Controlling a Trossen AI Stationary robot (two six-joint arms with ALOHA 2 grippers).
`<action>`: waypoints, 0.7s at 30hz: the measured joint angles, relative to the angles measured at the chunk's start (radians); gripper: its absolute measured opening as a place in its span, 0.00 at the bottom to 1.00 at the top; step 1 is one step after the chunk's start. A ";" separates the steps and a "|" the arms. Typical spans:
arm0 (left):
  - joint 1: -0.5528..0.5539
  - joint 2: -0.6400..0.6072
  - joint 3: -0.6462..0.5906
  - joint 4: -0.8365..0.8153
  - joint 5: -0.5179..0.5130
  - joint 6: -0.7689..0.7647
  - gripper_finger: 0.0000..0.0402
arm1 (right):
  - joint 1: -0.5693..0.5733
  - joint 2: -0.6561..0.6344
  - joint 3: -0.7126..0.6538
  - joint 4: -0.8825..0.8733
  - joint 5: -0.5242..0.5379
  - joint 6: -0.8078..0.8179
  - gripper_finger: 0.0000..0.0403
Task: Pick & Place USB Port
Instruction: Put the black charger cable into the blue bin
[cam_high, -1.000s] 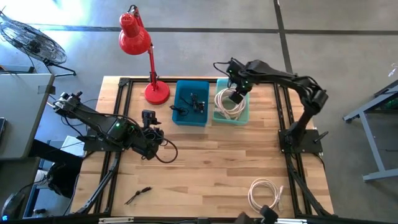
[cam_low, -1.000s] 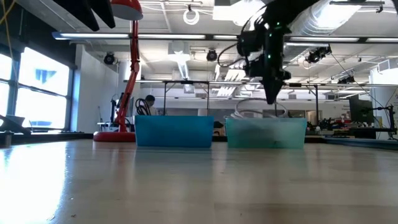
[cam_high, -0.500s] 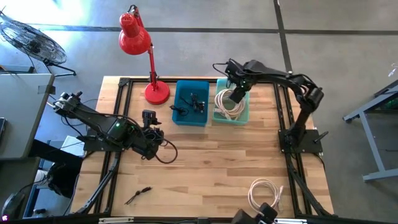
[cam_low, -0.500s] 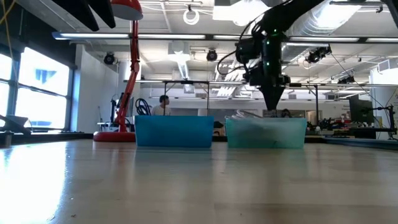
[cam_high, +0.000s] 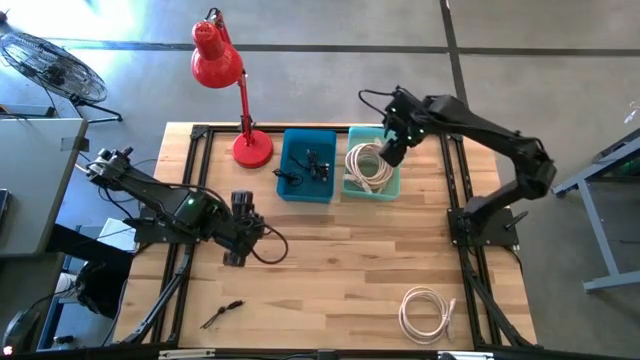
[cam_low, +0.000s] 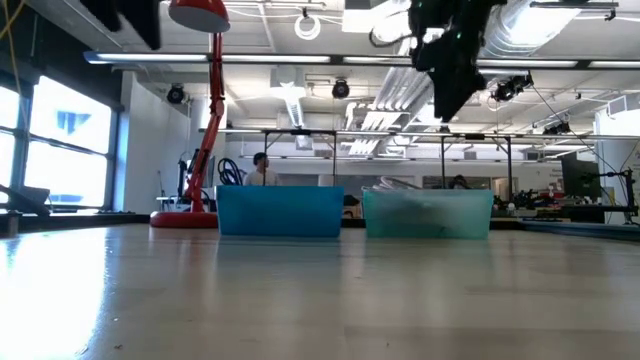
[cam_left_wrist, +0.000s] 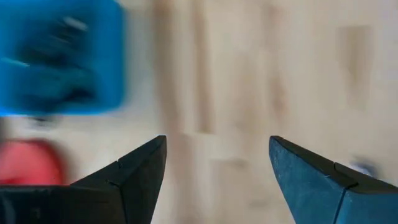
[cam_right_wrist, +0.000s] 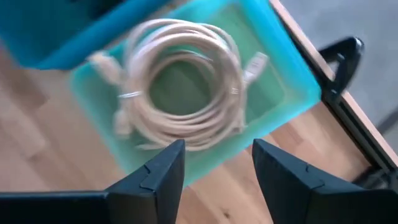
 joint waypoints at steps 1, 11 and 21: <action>-0.006 0.005 0.000 0.000 0.061 -0.024 0.70 | 0.014 -0.016 0.000 -0.002 -0.004 0.000 0.45; -0.149 0.066 0.000 0.015 0.231 -0.444 0.70 | 0.169 -0.084 0.000 0.014 0.039 0.000 0.45; -0.320 0.245 0.000 -0.012 0.429 -0.930 0.70 | 0.271 -0.084 0.000 0.078 0.049 -0.070 0.45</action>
